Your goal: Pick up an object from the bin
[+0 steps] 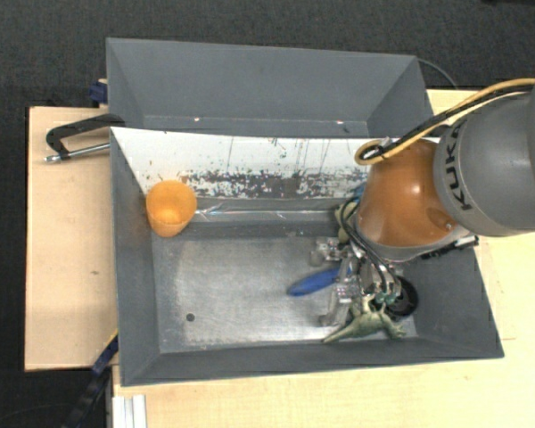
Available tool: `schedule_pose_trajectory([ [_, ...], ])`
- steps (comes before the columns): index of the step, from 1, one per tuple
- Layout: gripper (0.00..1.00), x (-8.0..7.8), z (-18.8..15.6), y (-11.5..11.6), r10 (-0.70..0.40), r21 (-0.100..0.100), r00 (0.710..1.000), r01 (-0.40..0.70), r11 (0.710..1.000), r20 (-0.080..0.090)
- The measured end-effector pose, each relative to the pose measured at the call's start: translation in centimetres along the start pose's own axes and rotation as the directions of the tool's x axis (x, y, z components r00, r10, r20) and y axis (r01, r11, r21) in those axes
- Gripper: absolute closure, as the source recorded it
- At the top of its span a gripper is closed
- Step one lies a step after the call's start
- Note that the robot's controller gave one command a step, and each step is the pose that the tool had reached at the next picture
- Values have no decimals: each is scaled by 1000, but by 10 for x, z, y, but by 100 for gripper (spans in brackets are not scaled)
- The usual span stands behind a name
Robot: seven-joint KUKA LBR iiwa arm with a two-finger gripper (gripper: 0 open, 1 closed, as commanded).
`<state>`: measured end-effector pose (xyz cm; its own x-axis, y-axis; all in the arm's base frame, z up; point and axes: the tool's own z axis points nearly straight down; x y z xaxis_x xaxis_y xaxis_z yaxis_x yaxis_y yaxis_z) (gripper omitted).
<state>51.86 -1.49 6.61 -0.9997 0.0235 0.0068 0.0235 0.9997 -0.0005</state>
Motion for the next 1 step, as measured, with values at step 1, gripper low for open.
schedule_pose_trajectory([
  [1, 100, -2, -5, 2, -3, -2, 1000, 3, 1000, 9],
])
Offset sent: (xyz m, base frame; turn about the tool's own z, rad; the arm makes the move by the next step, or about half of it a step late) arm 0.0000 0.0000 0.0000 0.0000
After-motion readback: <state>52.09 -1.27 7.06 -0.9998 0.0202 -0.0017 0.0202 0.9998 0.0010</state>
